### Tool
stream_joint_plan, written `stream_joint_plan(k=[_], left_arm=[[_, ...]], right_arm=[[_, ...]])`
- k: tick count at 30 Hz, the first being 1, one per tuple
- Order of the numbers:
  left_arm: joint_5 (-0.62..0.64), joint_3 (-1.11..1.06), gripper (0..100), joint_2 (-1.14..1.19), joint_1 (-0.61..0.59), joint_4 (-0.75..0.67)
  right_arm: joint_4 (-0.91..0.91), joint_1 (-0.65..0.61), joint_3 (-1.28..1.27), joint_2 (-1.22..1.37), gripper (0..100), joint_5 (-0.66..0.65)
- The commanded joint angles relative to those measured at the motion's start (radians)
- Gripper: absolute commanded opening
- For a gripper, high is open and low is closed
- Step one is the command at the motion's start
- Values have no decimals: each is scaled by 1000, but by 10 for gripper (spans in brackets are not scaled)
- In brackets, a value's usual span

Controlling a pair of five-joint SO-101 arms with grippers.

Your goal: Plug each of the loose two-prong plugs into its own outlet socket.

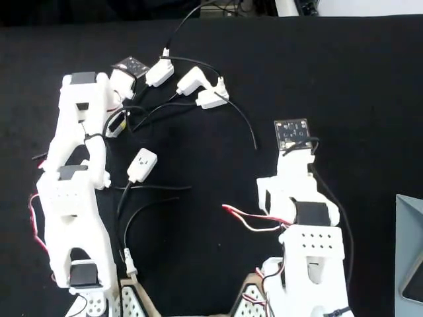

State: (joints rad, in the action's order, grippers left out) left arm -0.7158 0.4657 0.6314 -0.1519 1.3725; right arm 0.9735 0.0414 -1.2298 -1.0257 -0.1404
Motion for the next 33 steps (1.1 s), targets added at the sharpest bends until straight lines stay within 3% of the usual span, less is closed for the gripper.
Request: stream_joint_plan(k=[1, 7, 11, 20, 29, 33], left_arm=[[-15, 5, 27, -135, 58, 83], [-26, 5, 27, -218, 174, 190], [-166, -31, 27, -236, 259, 233], [-347, -331, 27, -353, 409, 103], [-368, -636, 31, -516, 564, -91], [-345, -688, 145, -516, 602, -91]], right_arm=[[-17, 3, 4, -10, 215, -11], [-17, 9, 4, -10, 215, -8], [-17, 12, 7, -15, 215, -6], [-60, 91, 10, -16, 215, -11], [-66, 126, 13, -16, 215, -12], [-66, 126, 13, -16, 215, -12]])
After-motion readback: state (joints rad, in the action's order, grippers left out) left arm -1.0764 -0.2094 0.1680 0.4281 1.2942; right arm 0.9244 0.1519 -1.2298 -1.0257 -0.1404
